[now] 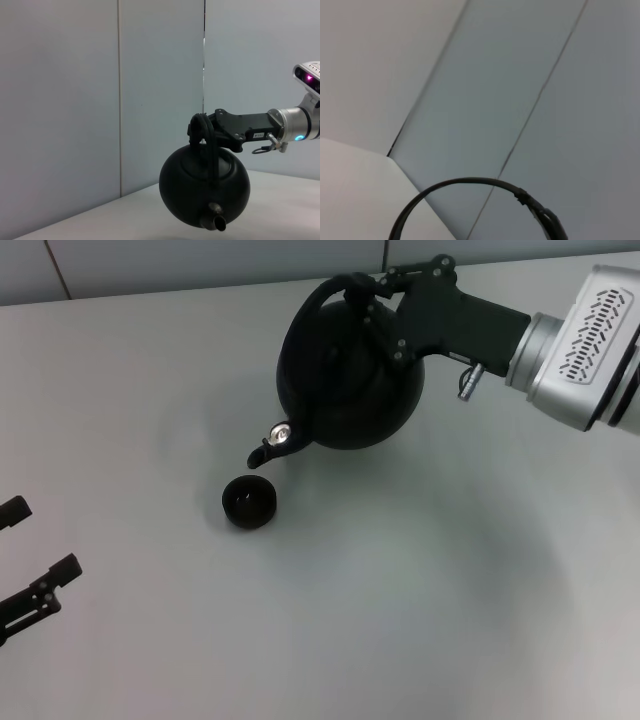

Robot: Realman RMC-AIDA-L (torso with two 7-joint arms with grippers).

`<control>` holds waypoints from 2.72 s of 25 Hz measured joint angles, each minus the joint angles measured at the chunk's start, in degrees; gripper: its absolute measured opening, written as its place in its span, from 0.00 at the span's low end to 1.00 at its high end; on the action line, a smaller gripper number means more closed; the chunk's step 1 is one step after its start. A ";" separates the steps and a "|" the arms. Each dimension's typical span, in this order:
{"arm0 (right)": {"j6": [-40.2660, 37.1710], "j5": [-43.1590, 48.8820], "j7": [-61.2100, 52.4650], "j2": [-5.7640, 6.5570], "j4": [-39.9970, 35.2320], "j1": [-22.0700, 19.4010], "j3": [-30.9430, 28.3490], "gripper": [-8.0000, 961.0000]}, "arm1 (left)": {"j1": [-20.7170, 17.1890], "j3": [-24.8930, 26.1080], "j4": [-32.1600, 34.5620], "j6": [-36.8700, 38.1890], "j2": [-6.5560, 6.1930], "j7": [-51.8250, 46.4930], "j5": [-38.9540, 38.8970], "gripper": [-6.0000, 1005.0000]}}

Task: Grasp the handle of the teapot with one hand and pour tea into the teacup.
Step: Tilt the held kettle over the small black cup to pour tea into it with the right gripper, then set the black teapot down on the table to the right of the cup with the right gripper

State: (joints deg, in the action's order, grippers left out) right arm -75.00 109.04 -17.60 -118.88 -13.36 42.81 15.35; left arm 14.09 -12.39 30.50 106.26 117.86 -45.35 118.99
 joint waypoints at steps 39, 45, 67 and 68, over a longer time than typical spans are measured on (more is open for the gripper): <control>3.87 -0.10 3.22 -0.37 -5.02 3.09 10.70 0.10 | 0.38 0.00 -0.88 -0.01 0.17 -0.06 -1.26 0.82; 4.20 -0.18 2.13 -0.38 -5.01 3.16 10.97 0.10 | 0.41 0.00 -0.88 -0.01 0.16 -0.11 -1.71 0.82; 4.56 -8.02 -24.38 -0.22 -4.54 -2.05 10.43 0.10 | 0.15 0.00 -0.88 0.27 0.16 -0.53 -2.64 0.82; 4.55 -8.50 -25.61 -0.20 -4.50 -2.34 10.58 0.10 | 0.14 0.00 -0.88 0.27 0.16 -0.53 -2.64 0.82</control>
State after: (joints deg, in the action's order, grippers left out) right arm -70.45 100.55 -43.21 -119.08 -17.85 40.47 25.93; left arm 14.23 -12.39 29.62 106.54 118.03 -45.88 116.35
